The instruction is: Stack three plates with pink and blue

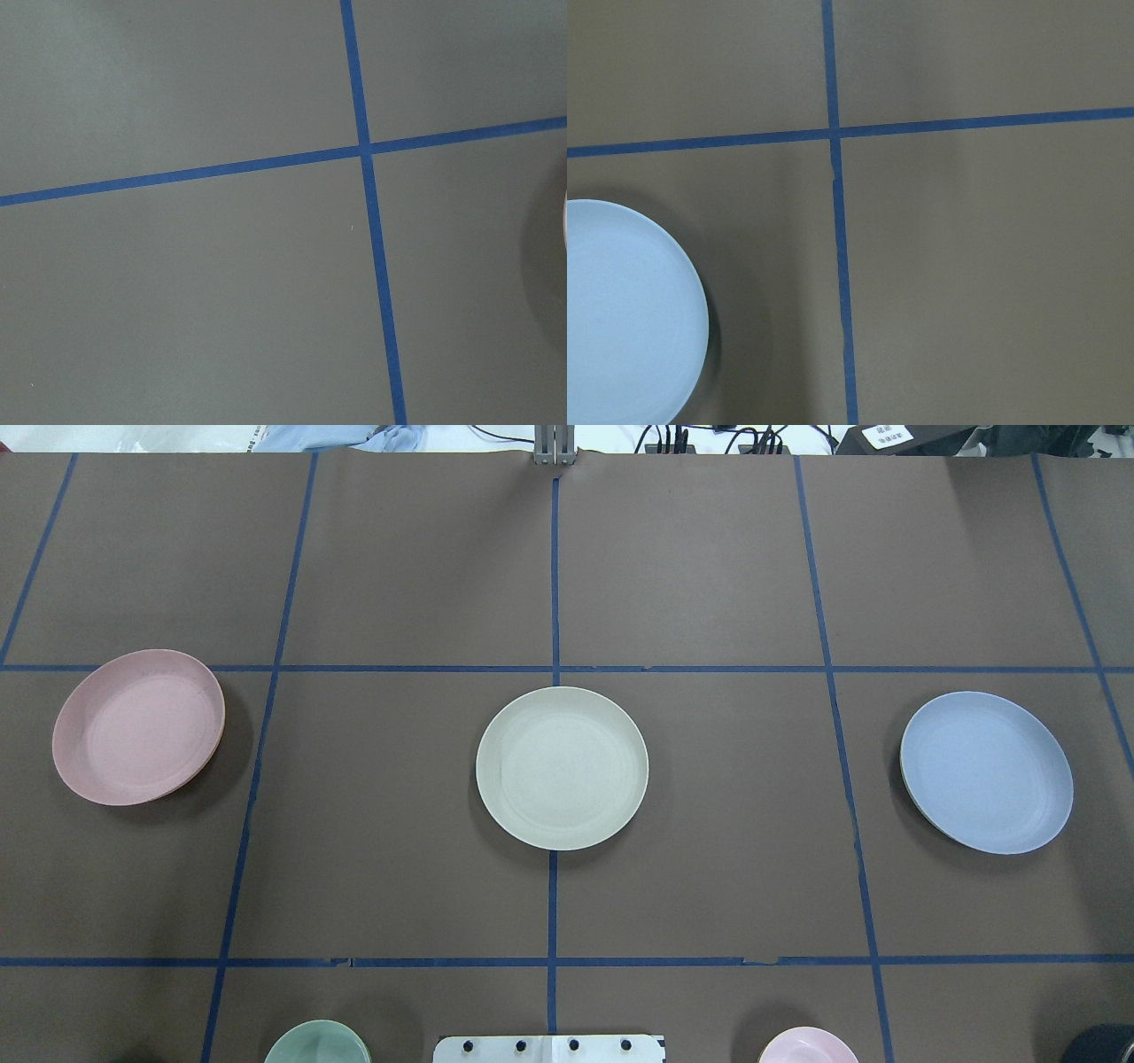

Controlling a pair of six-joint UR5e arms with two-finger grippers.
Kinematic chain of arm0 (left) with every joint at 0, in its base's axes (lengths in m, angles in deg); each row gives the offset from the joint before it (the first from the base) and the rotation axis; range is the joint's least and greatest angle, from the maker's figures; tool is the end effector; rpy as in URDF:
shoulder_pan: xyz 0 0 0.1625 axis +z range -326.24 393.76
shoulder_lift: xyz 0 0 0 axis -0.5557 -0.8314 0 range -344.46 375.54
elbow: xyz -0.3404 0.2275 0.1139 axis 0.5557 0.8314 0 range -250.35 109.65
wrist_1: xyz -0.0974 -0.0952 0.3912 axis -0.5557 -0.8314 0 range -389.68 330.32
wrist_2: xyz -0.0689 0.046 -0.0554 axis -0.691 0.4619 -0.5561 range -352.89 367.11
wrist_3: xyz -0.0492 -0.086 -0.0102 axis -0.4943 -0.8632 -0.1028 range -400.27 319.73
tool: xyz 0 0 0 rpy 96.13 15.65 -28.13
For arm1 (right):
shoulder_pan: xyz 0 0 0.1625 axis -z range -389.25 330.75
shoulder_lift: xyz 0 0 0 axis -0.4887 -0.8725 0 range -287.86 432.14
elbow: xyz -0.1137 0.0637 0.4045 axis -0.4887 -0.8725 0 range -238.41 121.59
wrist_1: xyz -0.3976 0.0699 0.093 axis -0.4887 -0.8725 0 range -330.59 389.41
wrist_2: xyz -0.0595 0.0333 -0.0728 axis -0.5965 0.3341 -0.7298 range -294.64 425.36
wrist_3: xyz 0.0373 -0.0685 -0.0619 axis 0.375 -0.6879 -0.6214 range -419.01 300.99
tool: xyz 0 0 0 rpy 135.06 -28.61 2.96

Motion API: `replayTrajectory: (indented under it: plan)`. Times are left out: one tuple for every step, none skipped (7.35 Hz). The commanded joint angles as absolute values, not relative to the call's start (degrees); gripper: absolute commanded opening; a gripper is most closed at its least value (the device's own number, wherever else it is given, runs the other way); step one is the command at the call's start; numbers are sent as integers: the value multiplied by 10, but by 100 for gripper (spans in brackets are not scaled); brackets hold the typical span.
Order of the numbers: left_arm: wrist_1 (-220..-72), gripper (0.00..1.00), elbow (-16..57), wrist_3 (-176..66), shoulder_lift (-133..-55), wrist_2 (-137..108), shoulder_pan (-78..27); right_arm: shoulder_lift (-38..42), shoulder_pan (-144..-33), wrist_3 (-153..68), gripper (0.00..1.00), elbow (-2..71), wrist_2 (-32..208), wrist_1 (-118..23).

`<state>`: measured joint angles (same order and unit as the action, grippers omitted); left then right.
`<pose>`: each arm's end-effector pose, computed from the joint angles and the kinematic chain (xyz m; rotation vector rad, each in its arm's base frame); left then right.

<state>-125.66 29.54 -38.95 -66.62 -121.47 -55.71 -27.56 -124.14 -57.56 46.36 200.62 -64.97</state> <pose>-0.0671 -0.4442 0.6326 0.1396 0.6714 0.0784 0.0981 -0.4129 0.6155 0.0352 -0.7896 0.1000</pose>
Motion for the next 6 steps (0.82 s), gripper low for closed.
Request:
replayTrajectory:
  plan:
    - [-1257,100,295,-390,-666,-1236,-557,-277,-1241,-576,100,464,2013,-650]
    - [-1255,100,298,-390,-667,-1236,-557,-277,-1241,-576,100,464,2013,-650]
    - [-1257,100,311,-390,-672,-1237,-556,-276,-1241,-576,100,464,2013,-649]
    - [-1257,100,318,-392,-674,-1237,-554,-276,-1241,-575,100,465,2014,-646]
    - [-1286,100,308,-397,-699,-1236,-546,-275,-1241,-575,100,466,2013,-646]
    - [-1293,100,309,-397,-704,-1238,-541,-271,-1241,-572,100,470,2014,-646]
